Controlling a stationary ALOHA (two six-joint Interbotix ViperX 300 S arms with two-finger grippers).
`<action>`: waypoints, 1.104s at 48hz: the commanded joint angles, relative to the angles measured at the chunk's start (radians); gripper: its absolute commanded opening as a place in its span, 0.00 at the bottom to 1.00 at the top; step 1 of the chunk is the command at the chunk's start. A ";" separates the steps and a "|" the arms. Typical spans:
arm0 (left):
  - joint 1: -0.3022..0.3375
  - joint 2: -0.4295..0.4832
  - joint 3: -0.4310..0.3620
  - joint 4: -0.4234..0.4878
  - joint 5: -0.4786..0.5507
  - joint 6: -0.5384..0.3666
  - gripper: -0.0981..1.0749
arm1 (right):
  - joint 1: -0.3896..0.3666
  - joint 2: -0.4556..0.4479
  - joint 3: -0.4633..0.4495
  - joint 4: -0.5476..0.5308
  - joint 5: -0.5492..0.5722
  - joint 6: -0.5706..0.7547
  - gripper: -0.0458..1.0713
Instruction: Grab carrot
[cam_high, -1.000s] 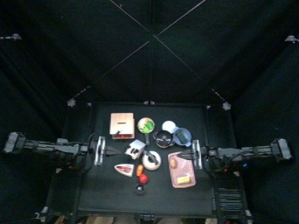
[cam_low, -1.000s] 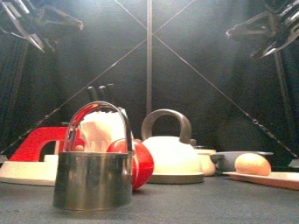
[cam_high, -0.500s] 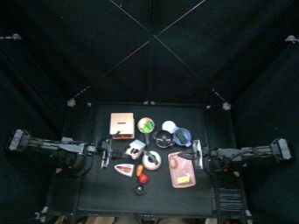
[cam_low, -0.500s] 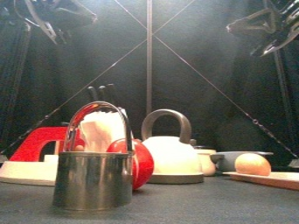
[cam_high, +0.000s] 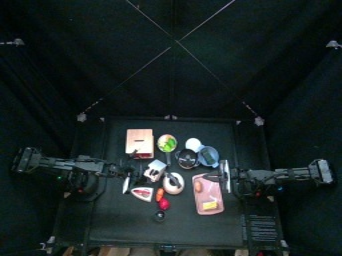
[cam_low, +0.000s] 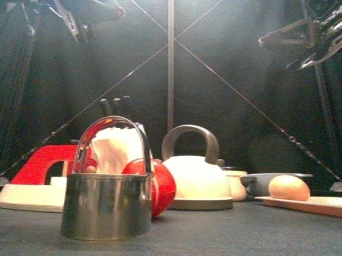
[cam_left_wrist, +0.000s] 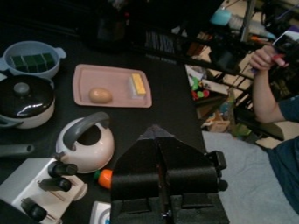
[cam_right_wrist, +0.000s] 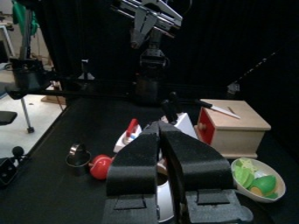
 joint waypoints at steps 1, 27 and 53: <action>0.005 0.051 -0.067 0.002 0.041 -0.002 0.06 | -0.014 0.009 -0.011 0.002 -0.009 0.002 0.05; -0.003 0.316 -0.383 0.345 0.417 -0.258 0.10 | -0.015 0.009 0.002 0.003 -0.009 0.005 0.05; -0.218 0.417 -0.380 0.963 0.572 -1.095 0.10 | -0.015 0.009 0.006 0.000 -0.005 0.009 0.05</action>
